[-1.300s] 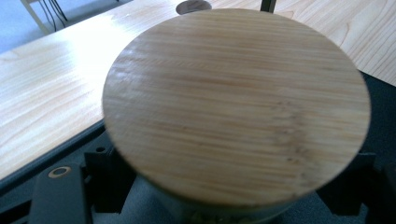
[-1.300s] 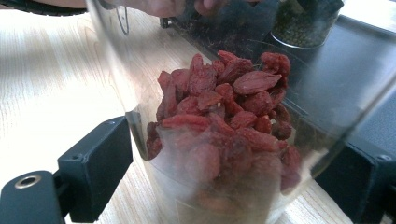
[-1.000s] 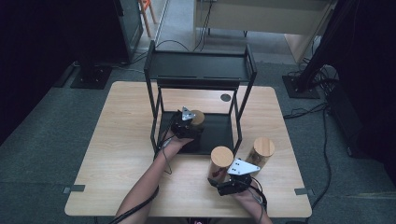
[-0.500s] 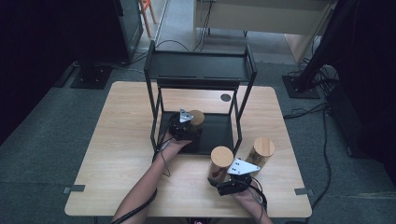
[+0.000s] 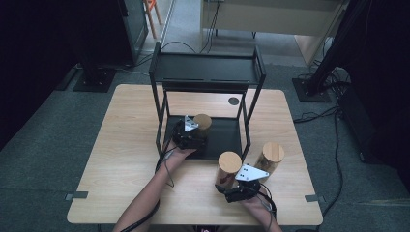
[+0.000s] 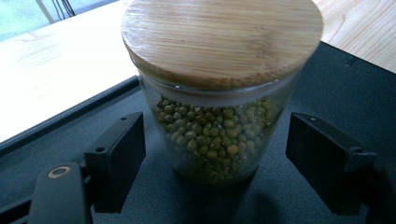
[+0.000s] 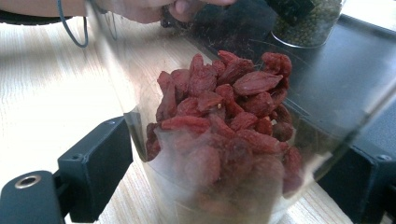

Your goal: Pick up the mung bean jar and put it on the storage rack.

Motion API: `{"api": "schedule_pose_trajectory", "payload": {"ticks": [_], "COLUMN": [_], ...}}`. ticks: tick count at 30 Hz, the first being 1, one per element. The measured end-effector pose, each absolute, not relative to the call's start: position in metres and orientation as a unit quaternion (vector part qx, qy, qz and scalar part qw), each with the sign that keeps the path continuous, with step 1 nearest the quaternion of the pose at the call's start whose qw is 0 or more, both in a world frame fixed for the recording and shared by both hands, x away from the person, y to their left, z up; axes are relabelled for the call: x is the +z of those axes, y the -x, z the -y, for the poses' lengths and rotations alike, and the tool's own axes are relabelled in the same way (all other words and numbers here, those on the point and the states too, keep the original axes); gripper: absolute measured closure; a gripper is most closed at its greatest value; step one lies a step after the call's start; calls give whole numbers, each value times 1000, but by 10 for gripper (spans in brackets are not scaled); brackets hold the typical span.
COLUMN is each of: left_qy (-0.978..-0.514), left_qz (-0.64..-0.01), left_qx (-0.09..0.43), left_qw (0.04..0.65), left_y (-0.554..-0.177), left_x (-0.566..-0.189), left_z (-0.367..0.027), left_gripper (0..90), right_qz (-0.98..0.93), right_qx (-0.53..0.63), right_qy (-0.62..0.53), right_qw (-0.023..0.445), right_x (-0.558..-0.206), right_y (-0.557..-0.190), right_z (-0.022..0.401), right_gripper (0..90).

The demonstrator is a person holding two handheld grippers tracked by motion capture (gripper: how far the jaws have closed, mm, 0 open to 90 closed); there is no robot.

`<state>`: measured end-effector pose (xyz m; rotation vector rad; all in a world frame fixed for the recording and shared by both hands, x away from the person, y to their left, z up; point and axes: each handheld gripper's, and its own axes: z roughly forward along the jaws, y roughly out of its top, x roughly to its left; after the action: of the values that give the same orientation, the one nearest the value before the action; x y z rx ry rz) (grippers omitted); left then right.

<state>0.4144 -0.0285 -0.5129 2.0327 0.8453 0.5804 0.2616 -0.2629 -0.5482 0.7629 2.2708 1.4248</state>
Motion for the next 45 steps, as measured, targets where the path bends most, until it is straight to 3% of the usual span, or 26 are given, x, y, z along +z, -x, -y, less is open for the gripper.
{"api": "schedule_pose_trajectory", "payload": {"ticks": [45], "left_qy": [-799], "left_qz": [-337], "left_qx": [233], "left_qw": [441], "left_y": [-380], "left_x": [-515], "left_z": [14], "left_gripper": [202], "right_qz": [-802], "right_qx": [503], "right_qy": [-269], "right_qw": [175], "right_x": [-548], "right_y": [-262], "right_z": [263], "right_gripper": [101]}}
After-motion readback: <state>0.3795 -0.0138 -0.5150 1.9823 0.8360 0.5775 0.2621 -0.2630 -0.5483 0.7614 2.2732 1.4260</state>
